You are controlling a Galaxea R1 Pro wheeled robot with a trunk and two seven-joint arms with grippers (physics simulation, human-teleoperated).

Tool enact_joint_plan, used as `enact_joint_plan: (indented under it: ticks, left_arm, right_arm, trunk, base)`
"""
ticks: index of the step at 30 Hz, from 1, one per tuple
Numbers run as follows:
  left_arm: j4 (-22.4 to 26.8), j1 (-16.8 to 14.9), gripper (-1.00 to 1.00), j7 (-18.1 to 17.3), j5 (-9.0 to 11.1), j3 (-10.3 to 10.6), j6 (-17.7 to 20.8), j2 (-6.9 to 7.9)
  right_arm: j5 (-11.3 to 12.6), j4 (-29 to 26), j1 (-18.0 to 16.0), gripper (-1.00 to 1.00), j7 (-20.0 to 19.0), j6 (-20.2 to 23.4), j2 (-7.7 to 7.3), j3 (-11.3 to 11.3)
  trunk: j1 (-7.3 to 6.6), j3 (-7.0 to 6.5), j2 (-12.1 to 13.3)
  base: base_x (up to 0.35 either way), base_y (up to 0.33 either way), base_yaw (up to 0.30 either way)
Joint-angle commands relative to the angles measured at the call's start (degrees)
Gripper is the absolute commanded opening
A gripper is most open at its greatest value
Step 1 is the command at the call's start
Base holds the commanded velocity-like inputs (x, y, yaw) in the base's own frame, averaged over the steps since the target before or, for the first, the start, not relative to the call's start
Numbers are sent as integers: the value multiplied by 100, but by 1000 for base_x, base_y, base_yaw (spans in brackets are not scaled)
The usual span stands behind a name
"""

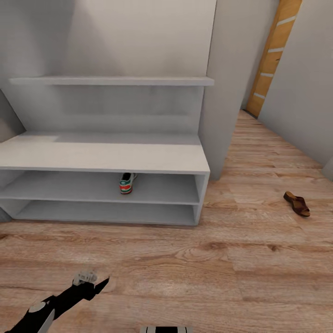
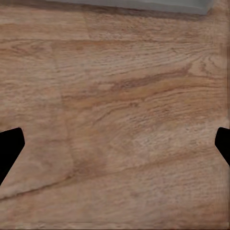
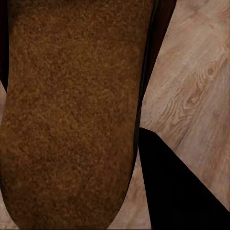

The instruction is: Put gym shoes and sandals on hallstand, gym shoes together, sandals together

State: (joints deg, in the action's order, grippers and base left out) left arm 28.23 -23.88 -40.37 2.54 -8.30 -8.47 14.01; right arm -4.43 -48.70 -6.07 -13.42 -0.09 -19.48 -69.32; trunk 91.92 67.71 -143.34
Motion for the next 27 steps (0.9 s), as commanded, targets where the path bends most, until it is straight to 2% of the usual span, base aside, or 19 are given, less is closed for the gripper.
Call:
enact_joint_plan:
  ticks: [1,3,4,6,8,9,11,13,20,27]
  left_arm:
    - [-36,45,100,-68,26,-55,-66,4]
    - [-113,148,100,-129,21,-129,-196,2]
    - [-174,241,100,-166,19,-181,-347,-2]
    - [-188,270,100,-174,20,-198,-391,-3]
    - [-201,296,100,-181,31,-213,-437,-7]
    - [-199,299,100,-189,46,-215,-446,-20]
    - [-196,300,100,-190,48,-217,-445,-21]
    - [-195,300,100,-217,53,-224,-445,-14]
    - [-195,299,100,-233,54,-224,-452,-13]
    - [-195,302,100,-235,57,-224,-445,-13]
  right_arm:
    - [-24,-8,-8,-100,-42,1,22,16]
    - [-19,-12,-8,-100,-40,-4,82,119]
    - [-16,-14,-8,-100,-40,-22,220,197]
    - [-18,-20,-8,-100,-39,-75,317,216]
    - [-16,13,-8,-100,-36,-379,448,232]
    - [0,304,-8,-100,-30,-846,759,230]
    - [-2,350,-8,-100,-26,-1054,850,228]
    - [-5,399,-8,-100,-25,-1297,914,225]
    - [-5,405,-8,-100,-34,-1314,920,226]
    - [1,410,-8,-100,-44,-1317,927,226]
  trunk:
    - [-1,4,-2]
    - [-1,4,-2]
    - [-1,4,-2]
    - [-1,4,-2]
    - [-1,4,-2]
    - [-1,4,-2]
    - [-1,4,-2]
    - [-1,4,-2]
    - [-1,4,-2]
    - [-1,4,-2]
  base:
    - [-5,0,0]
    - [-3,0,0]
    - [0,0,0]
    - [0,0,0]
    - [0,0,0]
    - [0,252,0]
    - [0,278,0]
    - [0,298,0]
    - [-23,308,0]
    - [-147,296,0]
